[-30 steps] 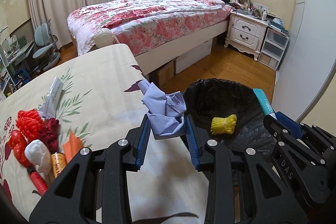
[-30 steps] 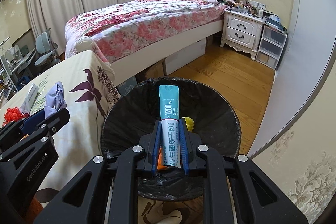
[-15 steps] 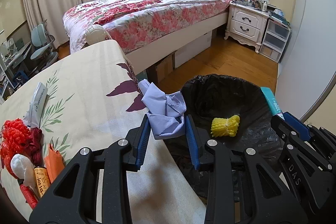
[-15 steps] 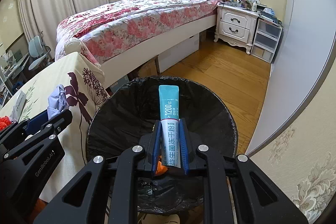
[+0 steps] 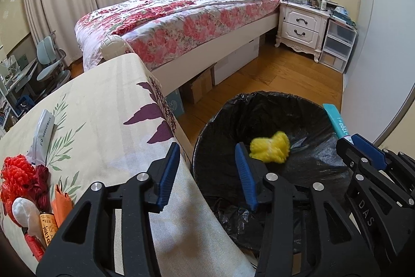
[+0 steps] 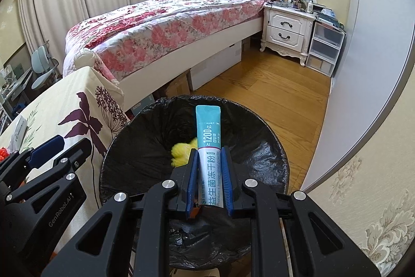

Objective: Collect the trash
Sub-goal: 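Open both grippers to drop the cloth and tube into the bin, then move both open grippers back over the remaining trash on the bedspread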

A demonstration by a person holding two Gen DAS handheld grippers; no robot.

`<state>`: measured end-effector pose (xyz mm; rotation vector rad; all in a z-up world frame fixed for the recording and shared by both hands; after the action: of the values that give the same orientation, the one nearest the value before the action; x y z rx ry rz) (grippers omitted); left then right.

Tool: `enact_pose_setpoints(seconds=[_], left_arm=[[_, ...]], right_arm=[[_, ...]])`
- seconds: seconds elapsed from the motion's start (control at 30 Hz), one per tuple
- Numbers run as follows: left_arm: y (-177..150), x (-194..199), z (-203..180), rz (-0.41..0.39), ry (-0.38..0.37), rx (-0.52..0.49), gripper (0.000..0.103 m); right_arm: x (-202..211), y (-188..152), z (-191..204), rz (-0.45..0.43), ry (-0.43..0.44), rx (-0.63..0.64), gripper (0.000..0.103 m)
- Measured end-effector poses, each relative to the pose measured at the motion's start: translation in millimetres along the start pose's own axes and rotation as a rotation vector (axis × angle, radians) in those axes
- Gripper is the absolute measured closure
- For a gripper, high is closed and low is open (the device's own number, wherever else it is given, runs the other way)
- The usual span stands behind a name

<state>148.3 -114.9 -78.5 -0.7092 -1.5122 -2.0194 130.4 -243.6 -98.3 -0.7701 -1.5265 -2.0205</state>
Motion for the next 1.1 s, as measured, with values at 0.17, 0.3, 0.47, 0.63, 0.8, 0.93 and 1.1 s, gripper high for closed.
enact_pose_setpoints(seconds=[0.17,0.3,0.47,0.63,0.8,0.93,1.1], left_arm=[[1,2,1,-0.006,0.000,0.008,0.045],[2,2,5,-0.003,-0.003,0.022,0.033],[2,4,14,-0.002,0.001,0.047,0.024],[0,10,20,-0.003,0.008,0.062,0.021],[-1,20,30,-0.012,0.020,0.068,0.020],[-7,29,42,-0.005,0.031,0.086,0.019],[-18,43,63,-0.001,0.051,0.111,0.019]], right_arm=[[2,0,-4,-0.004,-0.009,-0.009,0.076],[6,1,-4,-0.016,-0.019,-0.013,0.064],[8,1,-2,-0.025,-0.026,-0.005,0.052],[13,0,4,-0.030,-0.030,0.011,0.046],[21,-1,8,-0.038,-0.029,0.018,0.044],[28,-4,15,-0.042,-0.023,0.028,0.043],[37,-9,31,-0.046,0.000,0.050,0.043]])
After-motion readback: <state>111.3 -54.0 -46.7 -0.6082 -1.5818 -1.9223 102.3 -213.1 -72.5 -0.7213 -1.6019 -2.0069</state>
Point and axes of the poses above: each gripper's, at about its wrist camera, not at the fingertips, and x roughly against the way its jaws point, z to its left, y to its top, the point moved 6 cm from there along -x, roughly the way its jaws point, and after that the axes turned 13 degrees about y, right-handed, at the moved point
